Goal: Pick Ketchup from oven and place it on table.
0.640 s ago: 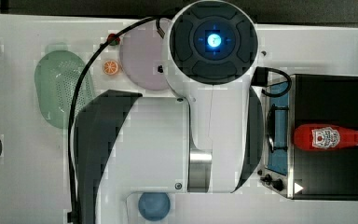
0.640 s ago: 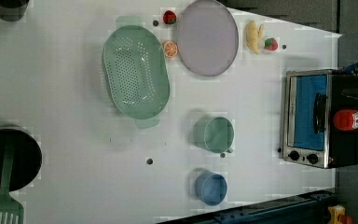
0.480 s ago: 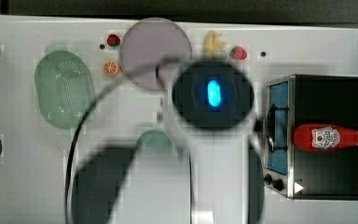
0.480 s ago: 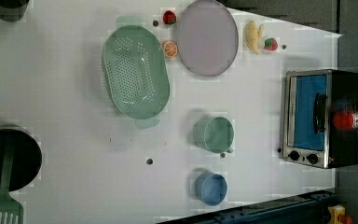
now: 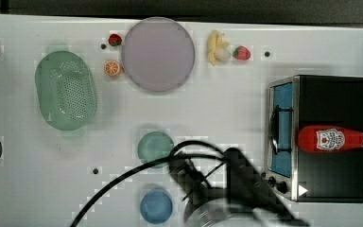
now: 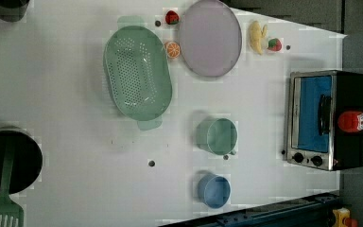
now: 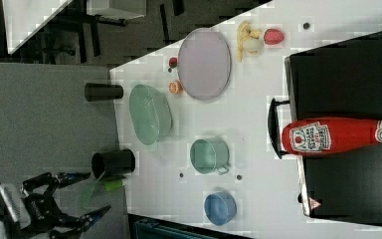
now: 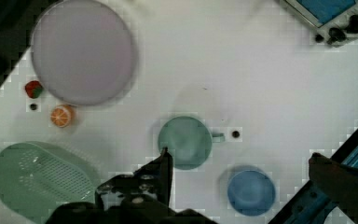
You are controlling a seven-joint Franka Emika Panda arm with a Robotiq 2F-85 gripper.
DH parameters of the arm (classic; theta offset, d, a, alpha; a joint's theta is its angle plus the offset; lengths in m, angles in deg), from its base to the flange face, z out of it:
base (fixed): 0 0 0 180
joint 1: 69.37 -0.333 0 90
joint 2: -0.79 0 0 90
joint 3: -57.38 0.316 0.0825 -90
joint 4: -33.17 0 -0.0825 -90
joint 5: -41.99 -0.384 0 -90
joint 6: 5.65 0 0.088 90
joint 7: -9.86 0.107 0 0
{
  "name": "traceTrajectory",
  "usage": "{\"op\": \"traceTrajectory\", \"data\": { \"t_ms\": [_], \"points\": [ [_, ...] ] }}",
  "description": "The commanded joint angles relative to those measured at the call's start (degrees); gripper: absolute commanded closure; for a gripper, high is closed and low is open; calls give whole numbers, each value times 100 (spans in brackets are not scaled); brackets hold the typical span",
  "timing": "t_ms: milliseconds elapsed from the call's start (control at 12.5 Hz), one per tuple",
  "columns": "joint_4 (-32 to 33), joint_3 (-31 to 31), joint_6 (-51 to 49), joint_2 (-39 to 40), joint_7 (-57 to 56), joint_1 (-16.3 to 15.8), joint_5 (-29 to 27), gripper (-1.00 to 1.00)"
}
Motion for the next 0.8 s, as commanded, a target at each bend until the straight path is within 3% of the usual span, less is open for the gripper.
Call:
{"op": "traceTrajectory", "data": {
  "t_ms": [80, 800],
  "points": [
    [239, -645, 166, 735, -189, 294, 165, -100],
    [226, -2283, 2854, 2199, -246, 423, 494, -100]
  ]
}}
